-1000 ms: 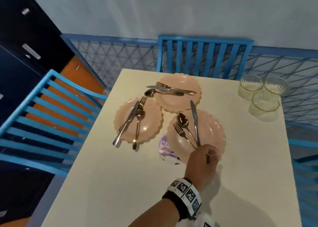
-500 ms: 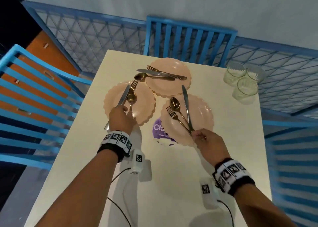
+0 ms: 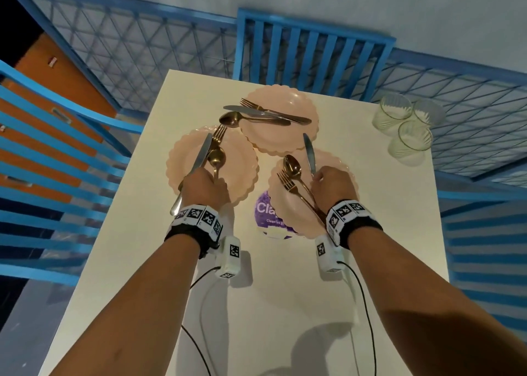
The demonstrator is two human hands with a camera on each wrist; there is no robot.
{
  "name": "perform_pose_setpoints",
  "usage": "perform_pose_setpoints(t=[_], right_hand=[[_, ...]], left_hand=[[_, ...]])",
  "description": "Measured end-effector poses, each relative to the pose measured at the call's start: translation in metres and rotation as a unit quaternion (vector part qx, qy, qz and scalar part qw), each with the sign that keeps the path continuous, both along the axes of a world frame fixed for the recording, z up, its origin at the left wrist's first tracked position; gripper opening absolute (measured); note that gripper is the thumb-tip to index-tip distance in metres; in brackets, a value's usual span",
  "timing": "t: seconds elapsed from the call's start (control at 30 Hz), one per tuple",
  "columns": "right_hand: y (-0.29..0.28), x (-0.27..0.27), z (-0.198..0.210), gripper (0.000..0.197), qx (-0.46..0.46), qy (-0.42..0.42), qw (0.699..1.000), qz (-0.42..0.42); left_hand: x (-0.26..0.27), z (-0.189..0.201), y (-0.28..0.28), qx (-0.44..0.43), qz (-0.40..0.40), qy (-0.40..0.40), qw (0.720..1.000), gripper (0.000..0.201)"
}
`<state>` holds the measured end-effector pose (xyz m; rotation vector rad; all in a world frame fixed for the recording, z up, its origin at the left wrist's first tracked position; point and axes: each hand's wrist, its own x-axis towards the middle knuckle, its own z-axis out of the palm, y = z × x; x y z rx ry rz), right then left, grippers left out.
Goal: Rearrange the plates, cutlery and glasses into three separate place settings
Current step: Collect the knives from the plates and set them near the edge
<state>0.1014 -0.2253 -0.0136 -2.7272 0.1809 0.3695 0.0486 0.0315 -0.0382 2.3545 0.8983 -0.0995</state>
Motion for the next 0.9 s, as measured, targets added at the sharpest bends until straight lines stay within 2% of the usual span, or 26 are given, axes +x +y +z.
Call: perform_pose_setpoints(t=[0.1,0.3,0.47,0.67,0.77,0.9], right_hand=[[-0.004,0.001,-0.005,0.020,-0.021,0.001,1.000,-0.006],[-0.004,0.003,-0.016,0.017,-0.007,0.044,0.998,-0.041],[-0.005,0.009,-0.022,0.021,-0.015,0.053,0.997,-0.052],[-0.009,0.015,-0.021,0.020,-0.012,0.060,0.998,-0.034],[-0.013,0.017,-0.019,0.021,-0.010,0.030,0.999,-0.017],[-0.018,0.023,-0.002,0.019,0.039,-0.013,0.999,-0.021]], left_hand=[[-0.003,0.004,0.014,0.030,0.027,-0.047,0.998,0.016],[-0.010,-0.003,0.029,0.081,0.028,-0.009,0.996,0.014],[-0.013,-0.003,0.031,0.097,0.034,0.008,0.995,0.027],[-0.016,-0.005,0.037,0.145,-0.035,0.014,0.989,0.009],[-0.017,-0.004,0.039,0.163,-0.069,0.022,0.984,0.008],[-0.019,0.006,0.045,0.158,-0.068,-0.006,0.985,0.012]])
